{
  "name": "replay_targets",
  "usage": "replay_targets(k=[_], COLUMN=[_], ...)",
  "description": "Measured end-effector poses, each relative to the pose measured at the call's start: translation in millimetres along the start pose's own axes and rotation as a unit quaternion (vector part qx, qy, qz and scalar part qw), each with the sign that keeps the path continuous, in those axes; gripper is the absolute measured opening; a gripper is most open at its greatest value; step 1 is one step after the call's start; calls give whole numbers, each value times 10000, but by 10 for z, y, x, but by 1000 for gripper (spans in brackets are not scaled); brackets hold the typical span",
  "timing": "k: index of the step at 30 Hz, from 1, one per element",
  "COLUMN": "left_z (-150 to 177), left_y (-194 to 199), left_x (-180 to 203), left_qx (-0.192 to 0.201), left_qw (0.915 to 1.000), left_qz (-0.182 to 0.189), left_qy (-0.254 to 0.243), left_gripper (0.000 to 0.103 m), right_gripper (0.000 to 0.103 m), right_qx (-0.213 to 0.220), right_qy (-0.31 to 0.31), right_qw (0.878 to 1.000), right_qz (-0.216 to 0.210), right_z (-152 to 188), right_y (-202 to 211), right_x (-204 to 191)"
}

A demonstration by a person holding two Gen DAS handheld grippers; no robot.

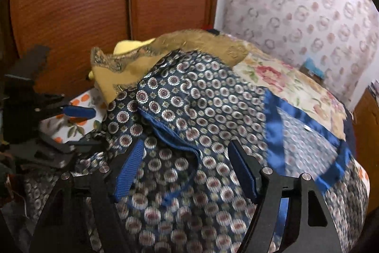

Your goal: Fold small clothes

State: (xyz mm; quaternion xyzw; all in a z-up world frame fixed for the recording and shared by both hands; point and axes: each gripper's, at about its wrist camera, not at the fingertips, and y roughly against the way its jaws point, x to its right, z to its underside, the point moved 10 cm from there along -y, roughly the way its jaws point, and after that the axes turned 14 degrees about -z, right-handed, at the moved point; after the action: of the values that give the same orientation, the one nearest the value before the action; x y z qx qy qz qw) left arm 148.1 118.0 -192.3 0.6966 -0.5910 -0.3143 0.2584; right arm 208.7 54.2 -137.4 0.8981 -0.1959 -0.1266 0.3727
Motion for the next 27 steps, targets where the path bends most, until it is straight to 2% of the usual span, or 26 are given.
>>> replay_targets(k=[7, 10, 13, 20, 27], left_z=[0, 1, 2, 7, -53], left_y=[0, 0, 0, 8, 158], left_x=[-2, 0, 1, -10, -101], left_qx=[0, -1, -1, 1, 253], left_qw=[10000, 10000, 10000, 10000, 9995], left_qz=[-4, -7, -6, -30, -130], left_qy=[1, -1, 0, -6, 135], left_gripper=[66, 66, 66, 66, 66], right_gripper=[75, 75, 75, 75, 75], right_qx=[-453, -398, -142, 164, 486], right_qy=[4, -139, -463, -652, -811], right_qw=[9990, 9987, 9968, 9960, 9932], right_qz=[-47, 273, 639, 590, 676], right_z=[-56, -119, -183, -108, 316], right_y=[-410, -408, -252, 203, 977], right_x=[136, 352, 641, 816, 862])
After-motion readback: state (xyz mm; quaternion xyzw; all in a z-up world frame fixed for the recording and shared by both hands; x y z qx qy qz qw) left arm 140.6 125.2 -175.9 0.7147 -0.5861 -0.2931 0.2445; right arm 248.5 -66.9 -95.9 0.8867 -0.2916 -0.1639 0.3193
